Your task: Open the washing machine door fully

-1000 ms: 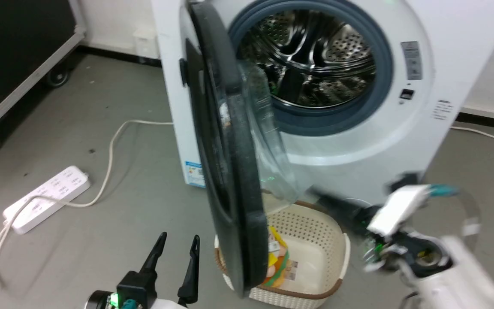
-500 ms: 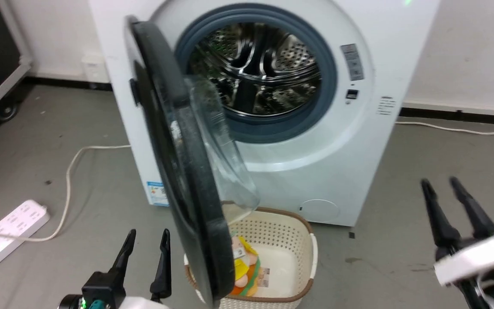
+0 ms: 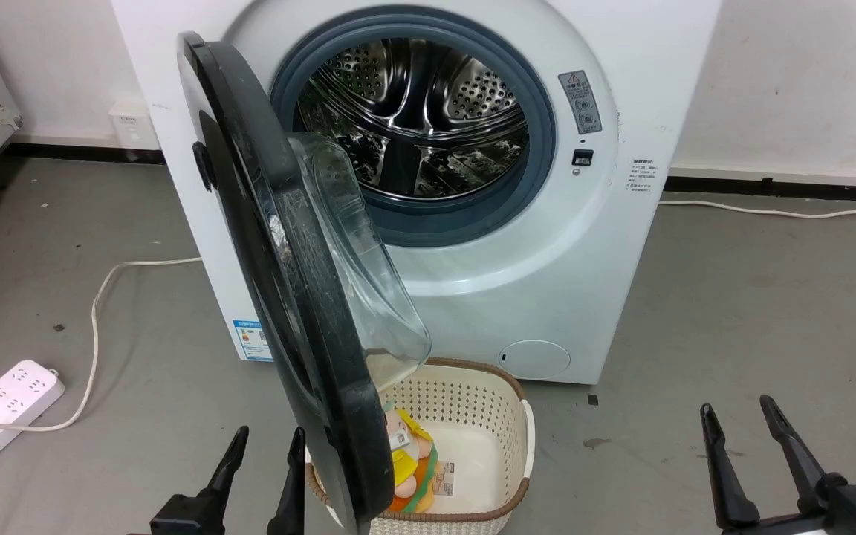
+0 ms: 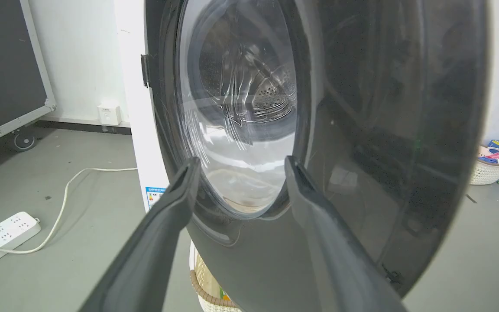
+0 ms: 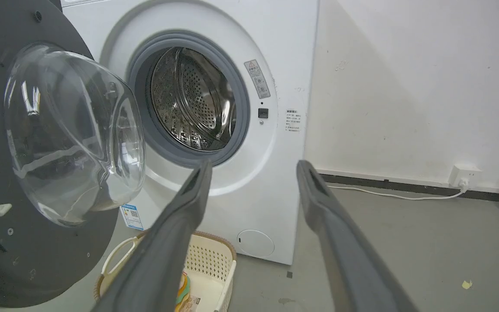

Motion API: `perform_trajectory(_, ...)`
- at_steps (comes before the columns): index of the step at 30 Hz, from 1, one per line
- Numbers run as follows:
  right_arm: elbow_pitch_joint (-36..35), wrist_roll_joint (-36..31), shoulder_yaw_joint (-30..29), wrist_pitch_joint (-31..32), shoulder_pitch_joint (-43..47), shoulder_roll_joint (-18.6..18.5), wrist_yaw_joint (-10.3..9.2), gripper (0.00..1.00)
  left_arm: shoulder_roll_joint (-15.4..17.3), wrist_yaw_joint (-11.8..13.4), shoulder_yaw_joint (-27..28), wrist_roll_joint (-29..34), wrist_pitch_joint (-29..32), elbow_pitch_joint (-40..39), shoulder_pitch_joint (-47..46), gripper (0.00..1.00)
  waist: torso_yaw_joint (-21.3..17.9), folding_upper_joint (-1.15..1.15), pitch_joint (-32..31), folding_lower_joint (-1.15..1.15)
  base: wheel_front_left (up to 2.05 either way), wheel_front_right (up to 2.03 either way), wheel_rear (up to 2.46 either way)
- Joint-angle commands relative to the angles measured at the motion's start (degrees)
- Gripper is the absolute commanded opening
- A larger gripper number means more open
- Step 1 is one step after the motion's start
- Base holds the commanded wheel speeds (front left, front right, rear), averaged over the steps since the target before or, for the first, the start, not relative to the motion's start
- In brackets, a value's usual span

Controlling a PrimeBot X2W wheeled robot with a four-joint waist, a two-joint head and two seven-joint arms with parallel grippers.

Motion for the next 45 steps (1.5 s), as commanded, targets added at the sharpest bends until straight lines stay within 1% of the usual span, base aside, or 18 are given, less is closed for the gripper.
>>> perform_trajectory(1,-0.17,-0.3,-0.18,-0.25,0.71,0.36,0.05,1.0,0.1,-0.26,-0.04,-0.18,-0.32,0.21,0.77,1.0,0.06,0.0,0.04,0.01,0.0,0.0,0.0)
perform_trajectory(9,0.27,-0.72,-0.94,-0.25,0.84,1.09,0.05,1.0,0.09,-0.87,-0.07,0.1,-0.32,1.28,0.28,1.0,0.73,0.0,0.11,0.01,0.0,0.0,0.0)
perform_trajectory(10,0.28,-0.65,-1.02,-0.25,0.81,1.11,0.05,1.0,0.09,-0.91,-0.11,0.17,-0.32,1.28,0.26,0.82,0.8,0.0,0.1,0.01,0.0,0.0,0.0)
perform_trajectory(11,0.29,-0.5,-1.06,-0.25,0.8,1.12,0.05,1.0,0.09,-0.94,-0.12,0.2,-0.32,1.28,0.25,0.25,0.86,0.0,0.09,0.01,0.0,0.0,0.0)
perform_trajectory(12,0.3,-0.21,-1.06,-0.25,0.79,1.13,0.05,1.0,0.09,-0.98,-0.11,0.24,-0.32,1.29,0.23,0.0,0.89,0.0,0.09,0.01,0.0,0.0,0.0)
perform_trajectory(16,0.31,0.72,-0.83,-0.26,0.74,1.14,0.05,1.0,0.08,-1.16,0.0,0.29,-0.32,0.77,0.12,0.0,0.85,0.0,0.08,0.01,0.0,0.0,0.0)
perform_trajectory(19,0.28,1.35,-0.78,-0.26,0.65,1.15,0.05,1.0,0.08,-1.06,1.35,-1.06,-0.32,-2.06,-0.7,0.0,0.78,0.0,0.17,0.01,0.0,0.0,0.0)
perform_trajectory(21,0.29,1.59,-0.86,-0.26,0.58,1.15,0.05,1.0,0.08,-0.56,2.58,-2.37,-0.32,-5.15,-1.84,0.0,0.82,0.0,0.2,0.01,0.0,0.0,0.0)
perform_trajectory(25,0.24,1.84,-0.89,-0.26,0.42,1.15,0.05,1.0,0.08,1.31,5.54,-6.61,-0.32,-13.63,-5.33,0.0,0.87,0.0,0.25,0.01,0.0,0.0,0.0)
perform_trajectory(28,0.27,2.02,-0.9,-0.26,0.24,1.15,0.05,1.0,0.08,2.12,6.65,-5.52,-0.32,-20.34,-8.22,0.0,0.76,0.0,0.24,0.01,0.0,0.0,0.0)
perform_trajectory(30,0.33,2.12,-0.81,-0.26,0.11,1.15,0.05,1.0,0.08,2.52,6.44,-4.74,-0.32,-24.24,-9.73,0.0,0.59,0.0,0.24,0.01,0.0,0.0,0.0)
perform_trajectory(34,0.5,2.53,-0.82,-0.26,-0.01,1.15,0.05,1.0,0.07,2.1,3.86,-2.9,-0.32,-28.55,-11.24,0.0,0.28,0.0,0.2,0.01,0.0,0.0,0.0)
perform_trajectory(38,0.65,2.81,-0.87,-0.26,0.04,1.16,0.05,1.0,0.07,1.44,-0.7,-1.38,-0.32,-30.18,-11.49,0.0,0.07,0.0,0.28,0.01,0.0,0.0,0.0)
perform_trajectory(41,0.76,3.01,-0.98,-0.26,0.05,1.16,0.05,1.0,0.07,0.69,-6.09,-0.99,0.26,-28.19,-10.1,0.0,0.0,0.0,0.34,0.01,0.0,0.0,0.0)
perform_trajectory(45,0.9,3.24,-1.01,-0.26,-0.03,1.16,0.05,1.0,0.07,0.03,-12.66,-2.09,2.21,-24.18,-8.24,0.0,-0.02,0.0,0.42,0.01,0.0,0.0,0.0)
